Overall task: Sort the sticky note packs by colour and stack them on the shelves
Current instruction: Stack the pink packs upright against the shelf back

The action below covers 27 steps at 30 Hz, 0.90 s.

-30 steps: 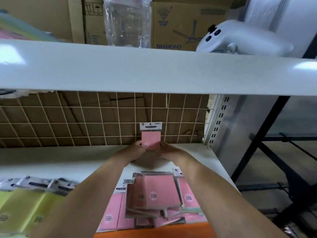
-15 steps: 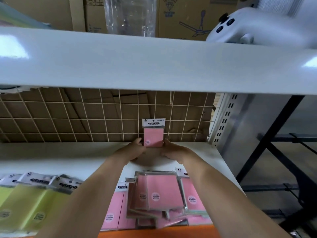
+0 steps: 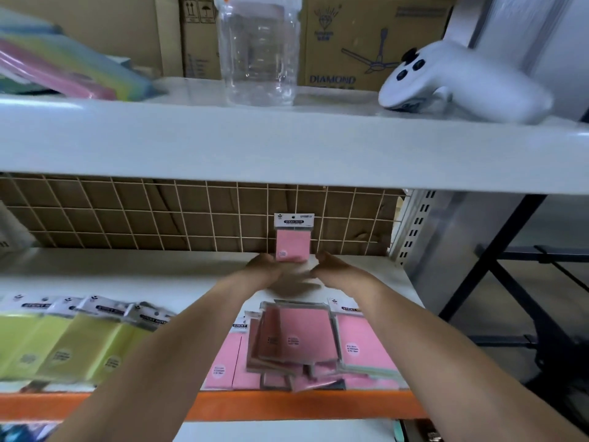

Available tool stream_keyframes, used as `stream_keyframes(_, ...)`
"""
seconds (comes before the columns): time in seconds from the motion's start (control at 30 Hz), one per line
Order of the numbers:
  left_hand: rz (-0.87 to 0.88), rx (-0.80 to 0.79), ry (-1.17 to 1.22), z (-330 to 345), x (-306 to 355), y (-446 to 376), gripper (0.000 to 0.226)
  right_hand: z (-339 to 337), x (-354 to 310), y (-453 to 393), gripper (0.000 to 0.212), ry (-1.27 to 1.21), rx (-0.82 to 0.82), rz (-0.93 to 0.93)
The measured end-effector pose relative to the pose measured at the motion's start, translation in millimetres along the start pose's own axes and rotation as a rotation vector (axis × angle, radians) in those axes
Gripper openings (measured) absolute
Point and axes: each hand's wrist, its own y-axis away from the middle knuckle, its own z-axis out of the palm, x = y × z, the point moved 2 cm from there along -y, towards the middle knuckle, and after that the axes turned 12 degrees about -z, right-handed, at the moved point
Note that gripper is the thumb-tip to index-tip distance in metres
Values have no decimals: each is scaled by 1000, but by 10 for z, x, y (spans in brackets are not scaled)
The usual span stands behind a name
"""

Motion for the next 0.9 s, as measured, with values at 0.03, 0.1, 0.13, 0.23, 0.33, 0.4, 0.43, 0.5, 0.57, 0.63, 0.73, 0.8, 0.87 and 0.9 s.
stream_keyframes(0.03,-21,36,-33,7,21,82,26,-14,-17,73,58,4,11,-18)
stream_keyframes(0.1,-32,113,-119,17,57,273,22,-55,-79,231,50,26,40,-41)
stream_keyframes(0.13,-32,146,-178,20,60,344,22,-74,-130,306,41,37,42,-57)
stream_keyframes(0.23,-22,233,-279,1,58,583,11,-98,-211,471,7,152,16,-83)
stream_keyframes(0.33,-2,268,-297,-31,10,857,10,-118,-210,659,15,210,14,-62)
stream_keyframes(0.4,20,267,-331,-23,-55,1032,13,-128,-176,808,24,211,22,-46)
stream_keyframes(0.43,21,260,-348,-8,-106,1092,15,-127,-145,874,28,173,23,-28)
stream_keyframes(0.5,1,239,-341,28,-203,1187,20,-105,-97,981,31,69,5,18)
stream_keyframes(0.57,-30,224,-324,61,-249,1265,26,-85,-76,1020,25,25,12,43)
stream_keyframes(0.63,-40,222,-297,91,-255,1315,26,-52,-64,1014,17,-25,20,53)
stream_keyframes(0.73,-22,204,-232,130,-246,1375,26,2,-97,1018,14,-9,19,90)
stream_keyframes(0.8,-26,182,-195,173,-242,1388,25,36,-139,1057,16,77,-6,103)
stream_keyframes(0.87,-35,160,-163,210,-230,1403,22,53,-151,1088,16,111,9,92)
stream_keyframes(0.9,-36,157,-156,219,-225,1405,22,64,-142,1086,17,110,29,80)
